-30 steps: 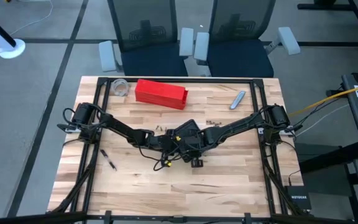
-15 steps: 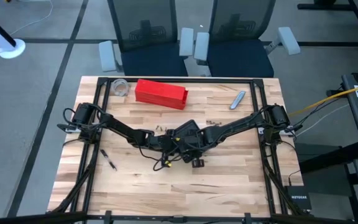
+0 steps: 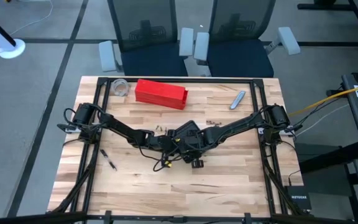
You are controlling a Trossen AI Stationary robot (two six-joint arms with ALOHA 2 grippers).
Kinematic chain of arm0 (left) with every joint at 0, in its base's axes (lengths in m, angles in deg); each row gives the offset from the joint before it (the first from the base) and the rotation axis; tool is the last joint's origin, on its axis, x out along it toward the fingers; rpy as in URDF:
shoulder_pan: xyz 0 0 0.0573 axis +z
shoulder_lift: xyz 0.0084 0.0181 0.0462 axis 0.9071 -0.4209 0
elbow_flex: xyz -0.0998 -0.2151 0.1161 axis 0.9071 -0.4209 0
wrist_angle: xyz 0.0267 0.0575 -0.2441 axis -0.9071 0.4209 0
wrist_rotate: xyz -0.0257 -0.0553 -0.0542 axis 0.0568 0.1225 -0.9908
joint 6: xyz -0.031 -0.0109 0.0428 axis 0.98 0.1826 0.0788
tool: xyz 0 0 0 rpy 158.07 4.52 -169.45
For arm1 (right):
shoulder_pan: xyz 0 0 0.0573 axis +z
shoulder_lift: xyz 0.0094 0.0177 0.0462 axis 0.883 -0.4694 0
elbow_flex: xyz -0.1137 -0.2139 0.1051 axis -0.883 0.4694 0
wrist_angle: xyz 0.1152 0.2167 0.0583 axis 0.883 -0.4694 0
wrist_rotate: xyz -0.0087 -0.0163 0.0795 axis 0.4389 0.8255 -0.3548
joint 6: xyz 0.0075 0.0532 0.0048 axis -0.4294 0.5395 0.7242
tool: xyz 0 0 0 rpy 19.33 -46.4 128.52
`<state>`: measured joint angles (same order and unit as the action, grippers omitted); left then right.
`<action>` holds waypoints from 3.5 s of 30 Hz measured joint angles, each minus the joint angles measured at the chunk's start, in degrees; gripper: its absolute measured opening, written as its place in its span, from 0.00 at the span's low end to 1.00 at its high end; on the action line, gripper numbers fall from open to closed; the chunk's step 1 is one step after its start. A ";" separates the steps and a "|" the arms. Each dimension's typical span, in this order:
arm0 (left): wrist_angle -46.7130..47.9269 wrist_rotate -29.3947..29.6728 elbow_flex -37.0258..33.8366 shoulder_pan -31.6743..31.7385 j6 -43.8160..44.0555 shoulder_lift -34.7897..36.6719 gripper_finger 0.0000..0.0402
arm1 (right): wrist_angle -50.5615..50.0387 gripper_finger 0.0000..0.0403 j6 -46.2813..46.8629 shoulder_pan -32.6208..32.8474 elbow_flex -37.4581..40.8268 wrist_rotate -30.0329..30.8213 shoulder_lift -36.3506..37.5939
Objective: Prefit tool cases
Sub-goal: Remove the screwdriver bit from the tool case
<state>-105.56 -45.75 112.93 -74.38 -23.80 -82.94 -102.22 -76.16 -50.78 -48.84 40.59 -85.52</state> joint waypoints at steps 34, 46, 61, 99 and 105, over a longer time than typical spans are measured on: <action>1.98 2.33 0.17 -0.25 0.55 0.09 0.00 | -4.55 0.00 6.78 -4.20 -2.78 -1.30 2.75; 3.91 5.68 0.07 0.27 0.70 2.23 0.00 | -13.75 0.00 11.43 -13.00 9.35 5.62 13.04; 3.42 7.14 0.07 1.96 1.41 2.29 0.00 | -10.51 0.29 15.68 -19.65 18.75 1.17 21.81; 9.95 8.11 0.11 -2.35 3.18 0.78 0.00 | 8.42 0.44 9.43 -6.32 11.89 -6.56 13.33; 1.28 7.96 0.15 -2.00 2.93 0.70 0.00 | 8.52 0.44 7.87 -6.30 11.87 -7.99 13.33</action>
<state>-104.28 -37.79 113.08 -76.38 -20.87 -82.24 -93.70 -68.30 -57.08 -36.97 32.60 -72.19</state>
